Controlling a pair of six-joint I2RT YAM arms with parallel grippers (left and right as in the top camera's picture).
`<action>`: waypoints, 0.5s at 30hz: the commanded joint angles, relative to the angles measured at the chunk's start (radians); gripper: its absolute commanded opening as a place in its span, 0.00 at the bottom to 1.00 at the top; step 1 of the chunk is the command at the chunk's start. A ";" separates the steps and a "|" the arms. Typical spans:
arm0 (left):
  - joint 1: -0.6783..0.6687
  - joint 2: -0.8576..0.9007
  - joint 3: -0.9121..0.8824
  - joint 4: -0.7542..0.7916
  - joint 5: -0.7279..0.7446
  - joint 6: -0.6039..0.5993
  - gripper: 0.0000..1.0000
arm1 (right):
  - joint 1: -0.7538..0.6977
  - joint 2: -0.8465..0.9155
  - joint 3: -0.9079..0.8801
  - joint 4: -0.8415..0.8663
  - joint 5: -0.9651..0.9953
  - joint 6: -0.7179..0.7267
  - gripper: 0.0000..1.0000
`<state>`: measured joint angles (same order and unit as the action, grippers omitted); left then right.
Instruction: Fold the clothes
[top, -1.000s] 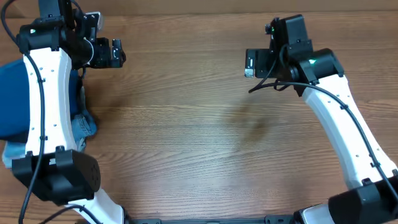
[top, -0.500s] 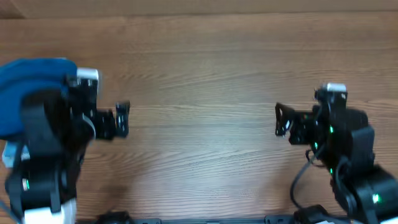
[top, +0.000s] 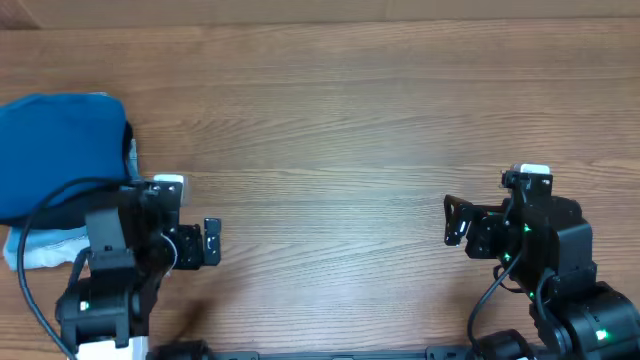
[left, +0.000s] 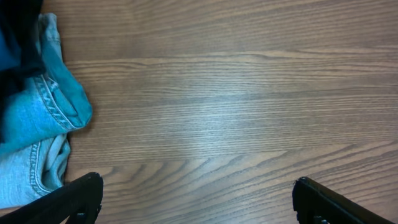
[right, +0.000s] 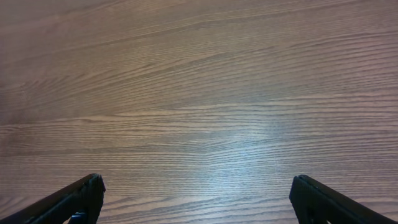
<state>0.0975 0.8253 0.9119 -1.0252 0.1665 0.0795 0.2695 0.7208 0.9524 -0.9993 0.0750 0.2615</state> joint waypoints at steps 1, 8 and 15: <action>-0.006 0.032 -0.007 -0.002 -0.010 -0.016 1.00 | -0.002 -0.005 -0.004 0.001 0.001 0.005 1.00; -0.006 0.116 -0.007 -0.002 -0.010 -0.016 1.00 | 0.004 -0.154 -0.022 -0.084 0.013 -0.023 1.00; -0.006 0.212 -0.007 -0.002 -0.010 -0.016 1.00 | -0.063 -0.609 -0.370 0.217 0.016 -0.087 1.00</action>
<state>0.0975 1.0050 0.9104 -1.0264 0.1658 0.0792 0.2329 0.2264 0.7216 -0.8658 0.0849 0.1982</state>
